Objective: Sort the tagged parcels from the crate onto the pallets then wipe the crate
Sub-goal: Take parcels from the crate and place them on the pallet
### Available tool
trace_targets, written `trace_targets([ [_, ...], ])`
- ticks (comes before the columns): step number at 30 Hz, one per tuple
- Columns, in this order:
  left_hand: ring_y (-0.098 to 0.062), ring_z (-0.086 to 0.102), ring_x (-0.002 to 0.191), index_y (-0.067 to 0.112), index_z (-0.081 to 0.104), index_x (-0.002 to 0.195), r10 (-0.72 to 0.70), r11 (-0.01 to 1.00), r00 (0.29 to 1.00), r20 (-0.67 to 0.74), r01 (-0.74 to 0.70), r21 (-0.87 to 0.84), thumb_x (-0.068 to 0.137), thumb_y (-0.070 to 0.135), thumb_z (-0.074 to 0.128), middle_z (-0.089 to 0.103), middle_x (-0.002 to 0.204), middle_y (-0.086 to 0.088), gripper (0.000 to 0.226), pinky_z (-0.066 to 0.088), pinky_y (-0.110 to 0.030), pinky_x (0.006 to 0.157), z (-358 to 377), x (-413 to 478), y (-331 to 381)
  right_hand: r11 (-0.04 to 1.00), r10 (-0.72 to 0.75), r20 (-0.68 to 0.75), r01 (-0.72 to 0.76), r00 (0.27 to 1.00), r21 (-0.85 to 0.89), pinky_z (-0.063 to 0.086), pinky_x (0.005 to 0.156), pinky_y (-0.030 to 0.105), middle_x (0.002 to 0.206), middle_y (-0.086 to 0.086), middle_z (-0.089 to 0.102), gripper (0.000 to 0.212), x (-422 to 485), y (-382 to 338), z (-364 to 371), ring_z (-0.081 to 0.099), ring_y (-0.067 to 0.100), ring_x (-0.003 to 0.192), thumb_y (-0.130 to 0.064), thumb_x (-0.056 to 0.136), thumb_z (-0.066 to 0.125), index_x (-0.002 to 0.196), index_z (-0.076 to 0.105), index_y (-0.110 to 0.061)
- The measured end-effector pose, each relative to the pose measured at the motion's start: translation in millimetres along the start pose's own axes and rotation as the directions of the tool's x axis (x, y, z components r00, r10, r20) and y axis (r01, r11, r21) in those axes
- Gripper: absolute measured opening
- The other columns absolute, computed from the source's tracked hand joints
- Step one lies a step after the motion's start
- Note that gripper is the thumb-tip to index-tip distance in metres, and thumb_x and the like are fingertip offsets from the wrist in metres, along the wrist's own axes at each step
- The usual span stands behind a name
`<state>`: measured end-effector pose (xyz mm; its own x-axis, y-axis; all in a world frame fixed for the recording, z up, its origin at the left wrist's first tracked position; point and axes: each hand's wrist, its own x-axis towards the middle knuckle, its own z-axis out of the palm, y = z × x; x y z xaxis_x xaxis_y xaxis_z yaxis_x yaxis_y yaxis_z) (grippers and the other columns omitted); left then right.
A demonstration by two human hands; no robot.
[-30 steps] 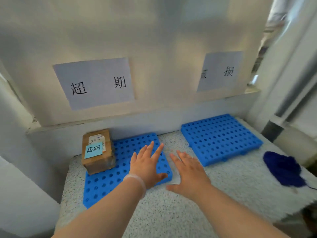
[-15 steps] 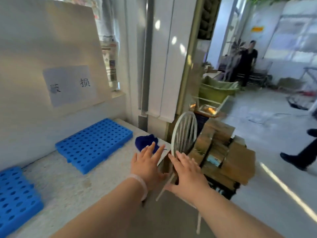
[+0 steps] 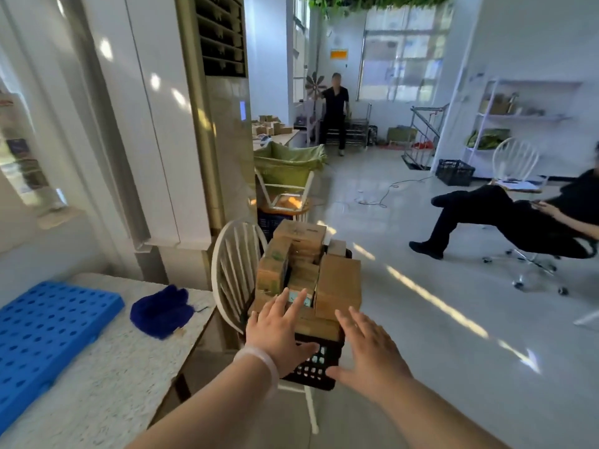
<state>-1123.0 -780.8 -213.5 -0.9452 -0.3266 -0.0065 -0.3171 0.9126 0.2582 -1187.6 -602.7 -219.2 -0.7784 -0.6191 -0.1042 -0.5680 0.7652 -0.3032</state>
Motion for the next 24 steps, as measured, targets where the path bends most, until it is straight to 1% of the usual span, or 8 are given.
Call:
trace_targets([
  [6,-0.021,-0.001,0.153,0.047,-0.011,0.152,0.052,0.999,0.996,0.069,-0.051,-0.018,0.089,0.063,0.053,-0.007,0.166,0.006,0.092,0.005,-0.049,0.121,14.8,62.0,5.2,0.986,0.16,-0.015,-0.158,0.987,0.058,0.005,0.123,0.039,0.164,-0.006,-0.01,0.096,43.5,25.1,-2.9,-0.004,0.018,0.151,-0.061,0.088,0.056,0.155,-0.009,-0.036],
  [10,-0.021,-0.003,0.152,0.048,-0.013,0.152,0.067,0.998,0.987,0.143,-0.063,-0.031,0.091,0.061,0.052,-0.009,0.165,0.007,0.09,0.005,-0.049,0.122,26.1,110.5,-3.1,0.972,0.222,0.011,-0.222,0.975,0.081,0.007,0.123,0.039,0.164,-0.006,-0.01,0.091,88.6,31.2,-4.8,-0.002,0.018,0.151,-0.059,0.092,0.051,0.155,-0.009,-0.035],
  [16,-0.022,-0.001,0.152,0.048,-0.012,0.151,0.079,0.995,0.976,0.201,-0.065,-0.076,0.092,0.061,0.049,-0.007,0.165,0.008,0.086,0.006,-0.049,0.122,45.1,190.9,-20.2,0.929,0.346,0.011,-0.344,0.938,0.134,0.014,0.121,0.038,0.164,-0.007,-0.008,0.087,160.7,44.6,-3.1,0.001,0.017,0.151,-0.059,0.093,0.048,0.155,-0.009,-0.035],
  [20,-0.021,0.002,0.152,0.046,-0.008,0.153,0.094,0.991,0.964,0.247,-0.066,-0.119,0.093,0.059,0.051,-0.003,0.166,0.007,0.085,0.009,-0.048,0.123,60.9,226.8,-22.0,0.909,0.386,0.07,-0.392,0.92,0.145,0.017,0.119,0.037,0.164,-0.008,-0.007,0.086,188.5,52.8,11.4,0.004,0.017,0.151,-0.058,0.094,0.049,0.155,-0.007,-0.036],
  [24,-0.023,0.002,0.152,0.045,-0.006,0.154,0.104,0.99,0.946,0.308,-0.068,-0.123,0.095,0.055,0.049,-0.002,0.166,0.006,0.081,0.008,-0.049,0.123,76.9,247.1,-12.1,0.888,0.411,0.143,-0.431,0.9,0.159,0.02,0.119,0.038,0.164,-0.009,-0.007,0.085,213.1,72.7,22.7,0.006,0.018,0.151,-0.059,0.093,0.049,0.154,-0.007,-0.037],
])
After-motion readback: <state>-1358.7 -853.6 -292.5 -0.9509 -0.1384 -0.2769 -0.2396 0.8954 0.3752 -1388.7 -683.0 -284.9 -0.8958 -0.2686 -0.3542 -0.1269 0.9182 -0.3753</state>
